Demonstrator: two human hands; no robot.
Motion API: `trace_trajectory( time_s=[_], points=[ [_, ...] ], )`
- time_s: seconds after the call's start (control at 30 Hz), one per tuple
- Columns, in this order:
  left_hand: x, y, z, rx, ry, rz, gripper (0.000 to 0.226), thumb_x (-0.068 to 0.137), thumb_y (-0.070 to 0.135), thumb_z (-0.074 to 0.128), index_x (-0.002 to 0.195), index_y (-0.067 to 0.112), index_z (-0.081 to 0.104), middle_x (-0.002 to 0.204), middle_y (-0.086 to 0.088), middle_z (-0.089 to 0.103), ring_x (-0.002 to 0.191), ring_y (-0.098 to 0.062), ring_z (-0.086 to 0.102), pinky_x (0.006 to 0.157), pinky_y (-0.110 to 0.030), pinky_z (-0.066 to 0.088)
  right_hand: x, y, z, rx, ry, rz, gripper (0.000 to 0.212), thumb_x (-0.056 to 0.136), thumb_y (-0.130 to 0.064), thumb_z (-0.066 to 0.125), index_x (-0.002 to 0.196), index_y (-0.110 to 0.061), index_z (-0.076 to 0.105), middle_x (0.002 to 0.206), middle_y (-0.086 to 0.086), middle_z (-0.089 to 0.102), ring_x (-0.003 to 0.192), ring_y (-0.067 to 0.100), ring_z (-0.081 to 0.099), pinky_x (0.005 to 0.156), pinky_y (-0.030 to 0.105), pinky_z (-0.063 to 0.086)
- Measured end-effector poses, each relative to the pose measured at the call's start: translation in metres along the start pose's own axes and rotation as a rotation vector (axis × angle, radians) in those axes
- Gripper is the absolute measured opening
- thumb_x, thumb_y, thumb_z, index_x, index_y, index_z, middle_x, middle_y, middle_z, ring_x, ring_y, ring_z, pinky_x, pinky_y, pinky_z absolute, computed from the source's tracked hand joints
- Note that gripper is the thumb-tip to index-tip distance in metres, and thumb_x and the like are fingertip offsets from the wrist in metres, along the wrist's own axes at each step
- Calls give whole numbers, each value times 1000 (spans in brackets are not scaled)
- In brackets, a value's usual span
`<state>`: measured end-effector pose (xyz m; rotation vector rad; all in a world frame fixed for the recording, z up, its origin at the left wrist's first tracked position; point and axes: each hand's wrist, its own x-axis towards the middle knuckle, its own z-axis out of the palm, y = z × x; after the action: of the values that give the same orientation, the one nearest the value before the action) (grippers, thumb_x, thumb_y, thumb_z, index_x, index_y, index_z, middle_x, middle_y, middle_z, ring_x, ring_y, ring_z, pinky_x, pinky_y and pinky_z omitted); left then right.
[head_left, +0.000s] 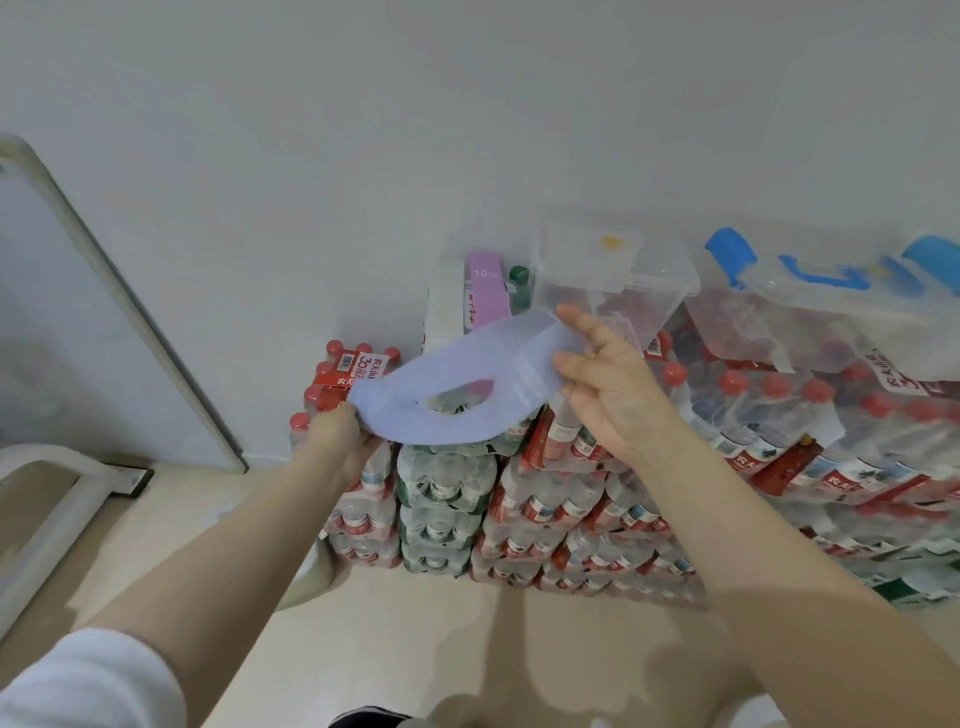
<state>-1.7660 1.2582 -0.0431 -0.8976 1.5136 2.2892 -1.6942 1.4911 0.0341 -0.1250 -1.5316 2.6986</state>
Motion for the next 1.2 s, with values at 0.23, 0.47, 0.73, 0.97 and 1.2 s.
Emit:
trace_trajectory(
  time_s=[0.23,0.47,0.73,0.97,1.2],
  points=[
    [5,20,2,-225,-133,64,26,98,10,35,115,4,53,106,-10,62,85,-22,61,66,-38,51,3,13,-39,-486,323,58,15,92,-2,50,86,-11,60,90,5,62,94,22,57,95,44,46],
    [-2,31,24,-330,-173,169,18,92,3,37,100,6,53,83,-3,58,65,-13,57,63,-25,54,10,22,-55,-350,544,-22,27,93,-10,52,119,-5,57,112,7,63,100,20,58,85,30,49],
    [-24,52,43,-351,-105,374,14,96,12,42,92,11,55,81,1,61,71,-10,59,54,-19,50,-8,33,-66,-234,467,125,11,91,0,49,91,-7,58,96,9,63,81,16,64,61,22,58],
    [-76,53,71,369,-296,799,8,91,15,52,83,15,55,67,-2,53,62,-13,51,65,-27,50,-10,39,-71,-1179,336,360,5,89,-10,48,87,-8,52,80,5,49,70,21,51,62,38,48],
    [-84,59,88,577,-429,868,13,89,17,56,77,18,56,52,11,54,54,-8,49,59,-25,40,30,2,-11,-1726,199,-438,35,91,-6,48,125,-16,50,141,8,39,129,26,37,106,39,30]
  ],
)
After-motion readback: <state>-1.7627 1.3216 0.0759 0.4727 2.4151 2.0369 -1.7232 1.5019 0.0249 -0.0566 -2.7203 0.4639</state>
